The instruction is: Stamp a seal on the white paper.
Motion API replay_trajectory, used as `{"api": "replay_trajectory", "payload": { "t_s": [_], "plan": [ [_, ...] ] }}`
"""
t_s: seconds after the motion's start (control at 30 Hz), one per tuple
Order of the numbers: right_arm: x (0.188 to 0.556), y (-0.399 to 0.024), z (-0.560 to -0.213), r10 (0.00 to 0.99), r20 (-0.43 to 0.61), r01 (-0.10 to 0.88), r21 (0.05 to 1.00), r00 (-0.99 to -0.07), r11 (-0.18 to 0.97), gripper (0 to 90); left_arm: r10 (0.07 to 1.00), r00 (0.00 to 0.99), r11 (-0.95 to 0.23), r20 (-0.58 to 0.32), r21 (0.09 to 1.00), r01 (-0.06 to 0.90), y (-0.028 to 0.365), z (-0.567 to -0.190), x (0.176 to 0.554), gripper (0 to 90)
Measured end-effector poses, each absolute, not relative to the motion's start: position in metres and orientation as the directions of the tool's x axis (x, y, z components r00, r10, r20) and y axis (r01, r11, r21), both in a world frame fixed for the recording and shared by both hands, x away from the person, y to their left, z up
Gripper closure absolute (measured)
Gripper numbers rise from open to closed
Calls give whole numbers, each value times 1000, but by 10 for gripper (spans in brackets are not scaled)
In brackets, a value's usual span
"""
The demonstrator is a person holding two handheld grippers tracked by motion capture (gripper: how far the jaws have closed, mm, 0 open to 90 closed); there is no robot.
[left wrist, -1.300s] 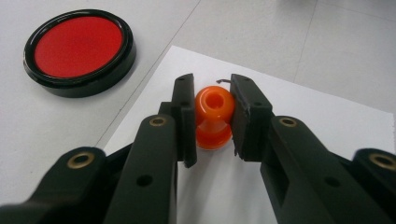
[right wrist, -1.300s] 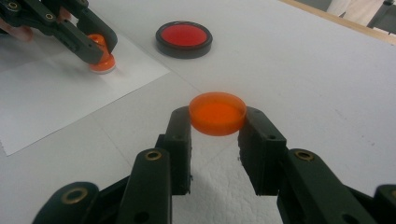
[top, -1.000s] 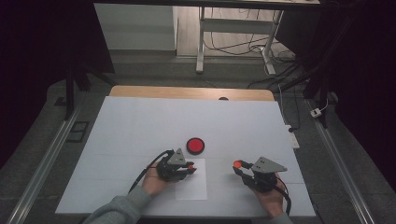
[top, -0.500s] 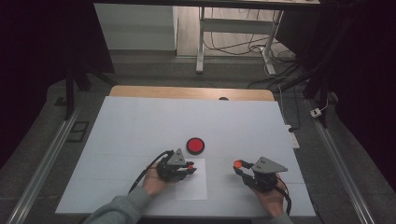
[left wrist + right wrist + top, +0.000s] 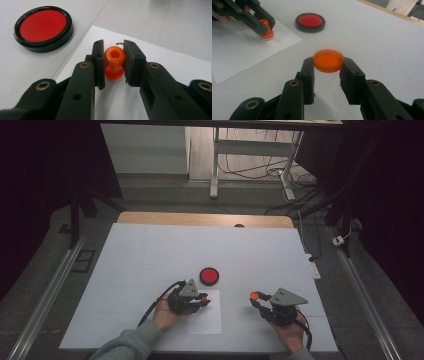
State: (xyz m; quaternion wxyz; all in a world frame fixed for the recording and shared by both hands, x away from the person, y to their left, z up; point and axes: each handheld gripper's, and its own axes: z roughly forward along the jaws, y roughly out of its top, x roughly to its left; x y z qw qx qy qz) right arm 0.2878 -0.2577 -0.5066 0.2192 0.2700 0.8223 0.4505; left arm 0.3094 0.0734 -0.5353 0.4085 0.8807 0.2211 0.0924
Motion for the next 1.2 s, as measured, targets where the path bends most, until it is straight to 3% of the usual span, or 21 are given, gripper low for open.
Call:
{"api": "replay_trajectory", "payload": {
  "t_s": [0.33, 1.2],
  "plan": [
    [288, -258, -506, 642, -118, 244, 861, -758, 447, 646, 481, 877, -409, -20, 879, 244, 92, -503, 306, 726],
    [288, -251, -506, 625, -122, 234, 858, -771, 457, 646, 431, 895, -383, -116, 875, 297, 105, -482, 310, 726]
  ]
}}
